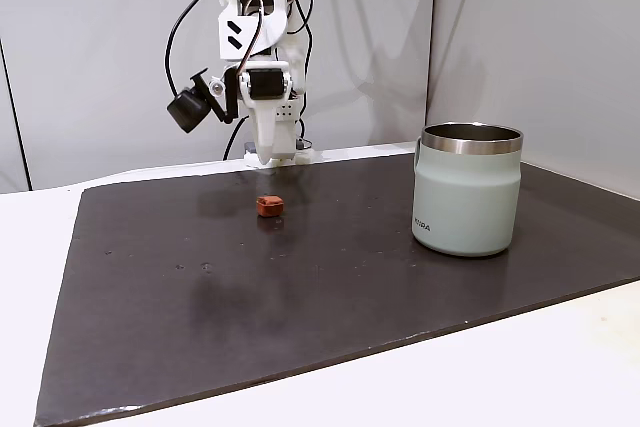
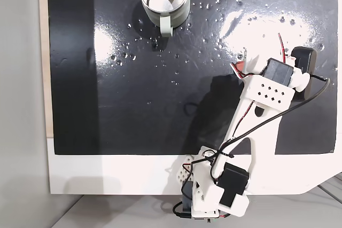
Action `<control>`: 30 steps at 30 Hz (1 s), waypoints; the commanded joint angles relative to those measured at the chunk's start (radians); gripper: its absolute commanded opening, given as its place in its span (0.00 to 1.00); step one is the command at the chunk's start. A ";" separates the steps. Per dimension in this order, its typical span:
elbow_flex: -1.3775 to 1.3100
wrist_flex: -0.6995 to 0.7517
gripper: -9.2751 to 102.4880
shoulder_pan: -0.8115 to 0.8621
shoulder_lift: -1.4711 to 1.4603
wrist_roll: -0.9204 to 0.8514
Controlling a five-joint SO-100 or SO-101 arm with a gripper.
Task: Grasp a cube and put it in the cup.
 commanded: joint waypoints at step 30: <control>-0.192 0.101 0.29 -0.011 -0.175 -0.060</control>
